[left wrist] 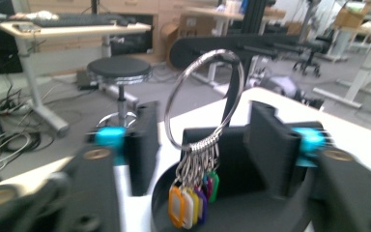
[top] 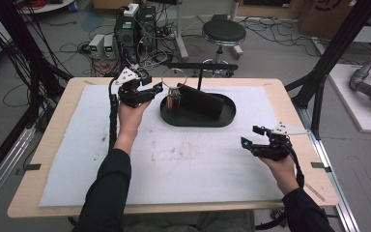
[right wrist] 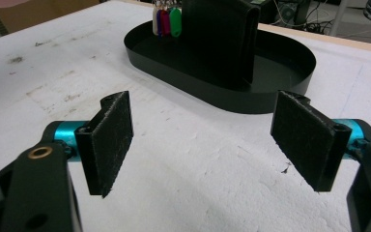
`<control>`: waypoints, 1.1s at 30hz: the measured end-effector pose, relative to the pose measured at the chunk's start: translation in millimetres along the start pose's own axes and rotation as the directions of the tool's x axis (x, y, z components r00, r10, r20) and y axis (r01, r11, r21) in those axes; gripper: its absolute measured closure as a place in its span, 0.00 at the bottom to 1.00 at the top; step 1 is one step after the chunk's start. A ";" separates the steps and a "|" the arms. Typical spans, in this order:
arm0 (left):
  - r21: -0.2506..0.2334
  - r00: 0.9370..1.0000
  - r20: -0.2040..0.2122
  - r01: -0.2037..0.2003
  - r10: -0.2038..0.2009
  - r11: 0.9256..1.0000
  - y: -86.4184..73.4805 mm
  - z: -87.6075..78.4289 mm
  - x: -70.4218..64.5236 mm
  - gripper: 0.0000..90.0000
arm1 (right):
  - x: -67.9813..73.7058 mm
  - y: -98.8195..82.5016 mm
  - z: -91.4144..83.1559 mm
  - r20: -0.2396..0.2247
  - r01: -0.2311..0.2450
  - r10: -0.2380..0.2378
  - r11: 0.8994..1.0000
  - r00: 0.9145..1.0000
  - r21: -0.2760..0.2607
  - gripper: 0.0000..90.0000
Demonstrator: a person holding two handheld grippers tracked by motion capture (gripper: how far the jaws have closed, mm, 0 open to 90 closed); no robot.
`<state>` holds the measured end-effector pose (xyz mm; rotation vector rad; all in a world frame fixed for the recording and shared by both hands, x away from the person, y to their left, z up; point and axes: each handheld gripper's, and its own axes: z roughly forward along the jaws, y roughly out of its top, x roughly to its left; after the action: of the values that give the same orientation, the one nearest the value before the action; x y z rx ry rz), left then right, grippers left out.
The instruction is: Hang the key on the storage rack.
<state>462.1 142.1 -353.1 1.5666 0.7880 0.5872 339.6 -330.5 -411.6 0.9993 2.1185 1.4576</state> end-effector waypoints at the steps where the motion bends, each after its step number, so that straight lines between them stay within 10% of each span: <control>1: -0.009 1.000 -0.004 -0.013 0.013 1.000 -0.1 -4.7 -2.2 0.46 | 0.2 0.1 0.1 0.001 0.002 -0.002 1.000 1.000 -0.001 0.26; 11: 0.004 0.996 -0.003 -0.085 0.085 0.996 -10.2 -55.6 -24.9 0.35 | 0.4 0.4 -2.6 0.016 0.004 -0.004 1.000 1.000 -0.011 0.26; 33: 0.144 0.995 -0.027 -0.090 0.095 0.985 -86.8 -145.3 -48.3 0.31 | -3.8 -0.6 -4.0 0.047 -0.002 0.003 1.000 0.999 -0.008 0.26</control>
<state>308.4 202.3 -414.3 1.7360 0.8004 0.6380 339.4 -336.0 -410.9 1.0240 2.0772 1.4283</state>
